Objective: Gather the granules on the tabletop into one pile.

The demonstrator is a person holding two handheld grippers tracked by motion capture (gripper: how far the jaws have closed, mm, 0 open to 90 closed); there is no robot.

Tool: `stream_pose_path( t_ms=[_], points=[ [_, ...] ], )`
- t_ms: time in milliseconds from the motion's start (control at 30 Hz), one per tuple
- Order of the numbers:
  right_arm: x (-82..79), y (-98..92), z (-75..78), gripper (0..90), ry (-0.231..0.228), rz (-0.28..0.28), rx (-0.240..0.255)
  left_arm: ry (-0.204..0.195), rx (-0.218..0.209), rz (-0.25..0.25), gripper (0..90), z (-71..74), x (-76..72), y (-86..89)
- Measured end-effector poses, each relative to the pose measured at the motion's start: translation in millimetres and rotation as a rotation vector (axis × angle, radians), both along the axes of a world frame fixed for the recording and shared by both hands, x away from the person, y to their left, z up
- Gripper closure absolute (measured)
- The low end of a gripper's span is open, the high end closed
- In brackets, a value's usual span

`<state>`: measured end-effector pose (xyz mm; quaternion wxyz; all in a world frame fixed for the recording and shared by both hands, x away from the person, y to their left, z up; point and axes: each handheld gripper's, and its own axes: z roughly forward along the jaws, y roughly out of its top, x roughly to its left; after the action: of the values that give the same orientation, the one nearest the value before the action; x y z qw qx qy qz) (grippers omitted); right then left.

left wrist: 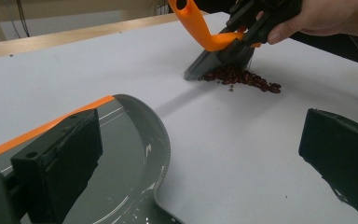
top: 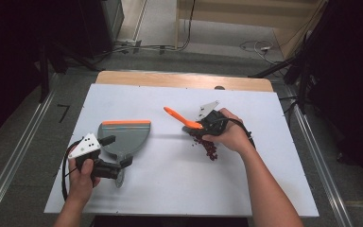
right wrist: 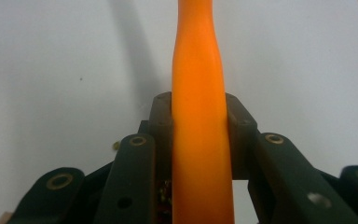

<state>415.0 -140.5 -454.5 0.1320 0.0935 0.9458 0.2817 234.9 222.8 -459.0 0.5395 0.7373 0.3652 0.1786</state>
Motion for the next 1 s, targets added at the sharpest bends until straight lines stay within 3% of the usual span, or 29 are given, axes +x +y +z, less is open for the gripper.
stream_pose_path(
  t_ms=[400, 633, 833, 900, 1000],
  points=[
    [-17.6, -3.1, 0.2, 68.3, 0.013, 0.028, -0.005, 0.001, 0.001, -0.003, 0.0, 0.0, -0.2, -1.8],
    [-21.8, -4.6, 3.1, 68.3, 0.014, 0.014, -0.008, -0.002, 0.002, -0.006, 0.0, 0.4, -0.2, -2.0],
    [-25.9, -16.4, 23.0, 68.3, -0.03, -0.024, 0.058, -0.002, 0.0, -0.002, 0.0, 0.4, -0.3, -1.0],
    [-31.3, -20.3, 32.4, 68.3, -0.005, -0.032, 0.077, 0.0, 0.001, -0.001, 0.0, 0.4, -0.3, -0.9],
    [-42.9, -23.8, 42.0, 68.2, 0.086, -0.033, 0.092, 0.003, 0.003, -0.002, 0.0, 0.1, 0.0, -1.3]
  ],
)
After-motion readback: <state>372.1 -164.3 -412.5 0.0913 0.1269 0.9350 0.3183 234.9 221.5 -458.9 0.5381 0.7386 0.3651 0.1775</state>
